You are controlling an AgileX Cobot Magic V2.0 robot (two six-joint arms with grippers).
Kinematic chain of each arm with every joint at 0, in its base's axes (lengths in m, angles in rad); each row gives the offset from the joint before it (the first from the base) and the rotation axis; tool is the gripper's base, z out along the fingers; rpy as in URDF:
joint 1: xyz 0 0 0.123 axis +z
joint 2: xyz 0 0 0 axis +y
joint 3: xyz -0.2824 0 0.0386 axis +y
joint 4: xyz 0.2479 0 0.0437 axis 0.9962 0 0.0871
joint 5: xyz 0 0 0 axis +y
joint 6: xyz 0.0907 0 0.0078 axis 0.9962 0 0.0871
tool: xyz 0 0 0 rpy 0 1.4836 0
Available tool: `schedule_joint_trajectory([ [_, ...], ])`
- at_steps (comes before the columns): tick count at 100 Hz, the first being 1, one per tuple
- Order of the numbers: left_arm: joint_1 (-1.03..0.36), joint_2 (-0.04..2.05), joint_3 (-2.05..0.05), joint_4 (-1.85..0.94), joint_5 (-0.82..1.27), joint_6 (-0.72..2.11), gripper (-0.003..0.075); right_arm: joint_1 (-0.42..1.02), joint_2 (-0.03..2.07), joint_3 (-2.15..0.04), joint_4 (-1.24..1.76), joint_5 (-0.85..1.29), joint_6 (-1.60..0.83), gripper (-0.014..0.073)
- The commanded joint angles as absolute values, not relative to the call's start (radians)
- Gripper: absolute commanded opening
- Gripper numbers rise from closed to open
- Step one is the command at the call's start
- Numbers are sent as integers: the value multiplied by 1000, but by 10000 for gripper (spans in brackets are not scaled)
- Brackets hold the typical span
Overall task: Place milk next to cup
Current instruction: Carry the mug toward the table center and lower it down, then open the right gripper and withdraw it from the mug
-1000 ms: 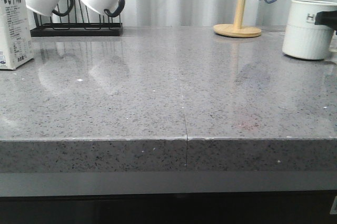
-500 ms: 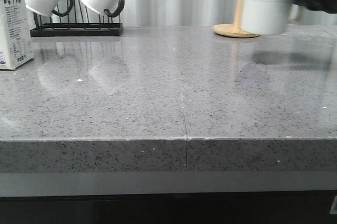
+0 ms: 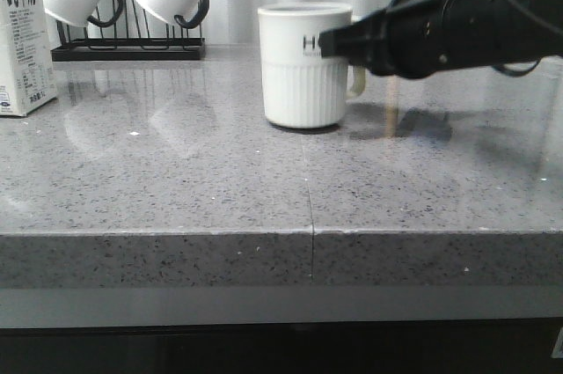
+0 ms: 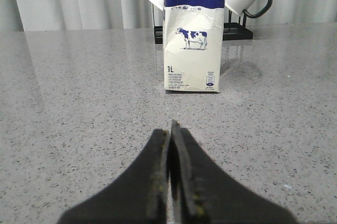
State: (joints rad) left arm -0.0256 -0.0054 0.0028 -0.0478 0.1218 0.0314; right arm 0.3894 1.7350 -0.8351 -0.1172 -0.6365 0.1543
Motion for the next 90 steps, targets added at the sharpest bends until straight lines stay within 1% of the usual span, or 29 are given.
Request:
schedule_joint_trajectory([
  [1,-25,-38,42,-51,36,23,-21,386,1703,-858,-114,-737,161,26],
  [13,-25,-38,42,-51,36,23,-21,386,1699,-858,-114,-736,161,249],
  [18,-25,-38,42,-51,36,23,-21,386,1693,-857,-114,-730,161,302],
  [22,-25,-38,42,-51,36,23,-21,386,1686,-857,-114,-719,161,311],
  [29,-25,-38,42,-51,36,23,-21,386,1666,-857,-114,-688,161,297],
  [39,-25,-38,42,-51,36,23,-21,386,1626,-857,-114,-630,161,253],
  [54,-25,-38,42,-51,36,23,-21,386,1549,-857,-114,-435,161,188],
  [63,-25,-38,42,-51,36,23,-21,386,1501,-849,-114,-321,161,118],
  [76,-25,-38,42,-51,36,23,-21,386,1412,-763,-114,-309,161,17],
  [90,-25,-38,42,-51,36,23,-21,386,1269,-627,-113,-297,161,-36],
])
